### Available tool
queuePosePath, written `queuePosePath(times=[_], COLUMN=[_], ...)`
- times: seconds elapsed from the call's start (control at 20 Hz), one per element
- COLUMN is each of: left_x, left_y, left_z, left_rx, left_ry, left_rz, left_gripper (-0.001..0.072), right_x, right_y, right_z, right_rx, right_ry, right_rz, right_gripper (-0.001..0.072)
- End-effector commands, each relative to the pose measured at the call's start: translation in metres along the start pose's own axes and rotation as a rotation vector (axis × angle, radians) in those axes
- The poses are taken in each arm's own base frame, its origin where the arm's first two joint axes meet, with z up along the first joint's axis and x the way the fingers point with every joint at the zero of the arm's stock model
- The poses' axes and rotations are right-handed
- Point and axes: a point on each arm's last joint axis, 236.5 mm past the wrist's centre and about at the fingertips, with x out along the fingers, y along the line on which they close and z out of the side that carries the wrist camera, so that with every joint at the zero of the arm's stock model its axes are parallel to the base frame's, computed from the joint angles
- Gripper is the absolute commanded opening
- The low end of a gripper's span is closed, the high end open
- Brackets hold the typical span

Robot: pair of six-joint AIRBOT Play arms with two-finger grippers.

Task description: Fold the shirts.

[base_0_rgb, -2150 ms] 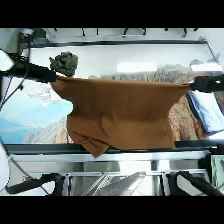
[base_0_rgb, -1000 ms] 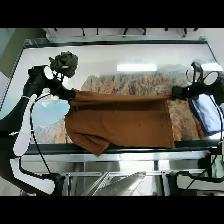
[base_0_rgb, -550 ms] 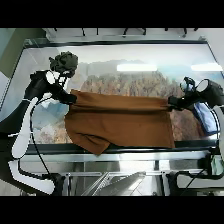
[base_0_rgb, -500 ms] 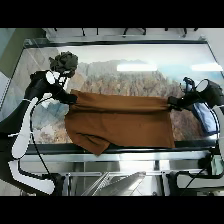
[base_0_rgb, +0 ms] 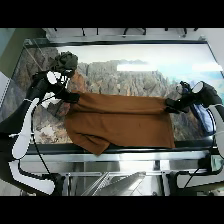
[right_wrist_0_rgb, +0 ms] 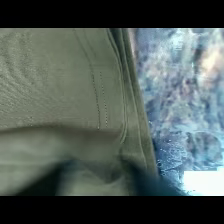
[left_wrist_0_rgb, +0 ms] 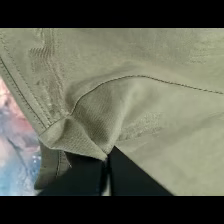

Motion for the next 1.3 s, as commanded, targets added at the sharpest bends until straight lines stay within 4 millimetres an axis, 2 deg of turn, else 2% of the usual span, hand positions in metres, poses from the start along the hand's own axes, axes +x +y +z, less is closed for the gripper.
queuePosePath(times=[0.0, 0.15, 0.25, 0.35, 0.4, 0.5, 0.6, 0.7, 0.85, 0.95, 1.0, 1.05, 1.1, 1.2, 1.25], left_x=[-0.001, -0.011, -0.031, -0.054, -0.062, -0.066, -0.058, -0.048, -0.035, -0.021, -0.012, -0.004, 0.005, 0.02, 0.027], left_y=[-0.003, -0.005, -0.007, 0.001, 0.005, 0.008, 0.004, -0.017, -0.051, -0.067, -0.075, -0.084, -0.093, -0.112, -0.122], left_z=[-0.007, -0.022, -0.034, -0.048, -0.063, -0.109, -0.165, -0.191, -0.202, -0.213, -0.224, -0.237, -0.249, -0.26, -0.257], left_rx=[-0.018, -0.041, -0.053, -0.127, -0.171, -0.233, -0.292, -0.356, -0.472, -0.518, -0.524, -0.527, -0.516, -0.504, -0.517], left_ry=[0.03, 0.102, 0.127, 0.092, 0.089, 0.132, 0.227, 0.239, 0.194, 0.196, 0.225, 0.263, 0.299, 0.316, 0.293], left_rz=[-0.01, -0.027, -0.032, -0.02, -0.017, -0.023, -0.051, -0.154, -0.333, -0.384, -0.391, -0.395, -0.394, -0.401, -0.415], left_gripper=[0.0686, 0.0707, 0.0706, 0.0706, 0.0706, 0.0706, 0.0706, 0.0706, 0.0706, 0.0705, 0.0704, 0.0683, 0.06, 0.0591, 0.0591], right_x=[-0.006, -0.032, -0.056, -0.081, -0.092, -0.104, -0.104, -0.099, -0.094, -0.096, -0.097, -0.097, -0.097, -0.097, -0.097], right_y=[0.0, 0.004, 0.01, 0.018, 0.019, 0.016, 0.01, 0.015, 0.025, 0.033, 0.035, 0.035, 0.035, 0.035, 0.035], right_z=[-0.007, -0.023, -0.043, -0.057, -0.059, -0.07, -0.083, -0.09, -0.09, -0.089, -0.088, -0.088, -0.088, -0.088, -0.088], right_rx=[0.001, -0.027, -0.068, -0.116, -0.123, -0.112, -0.071, -0.03, -0.01, -0.012, -0.011, -0.01, -0.011, -0.011, -0.017], right_ry=[0.028, 0.064, 0.097, 0.074, 0.039, -0.002, 0.0, 0.003, -0.007, -0.013, -0.014, -0.015, -0.014, -0.015, -0.016], right_rz=[0.005, 0.014, 0.021, 0.024, 0.025, 0.028, 0.065, 0.16, 0.238, 0.271, 0.278, 0.281, 0.28, 0.279, 0.28], right_gripper=[0.0702, 0.0703, 0.0703, 0.0703, 0.0703, 0.0703, 0.0703, 0.0702, 0.0702, 0.0702, 0.0702, 0.0702, 0.0702, 0.0702, 0.0702])
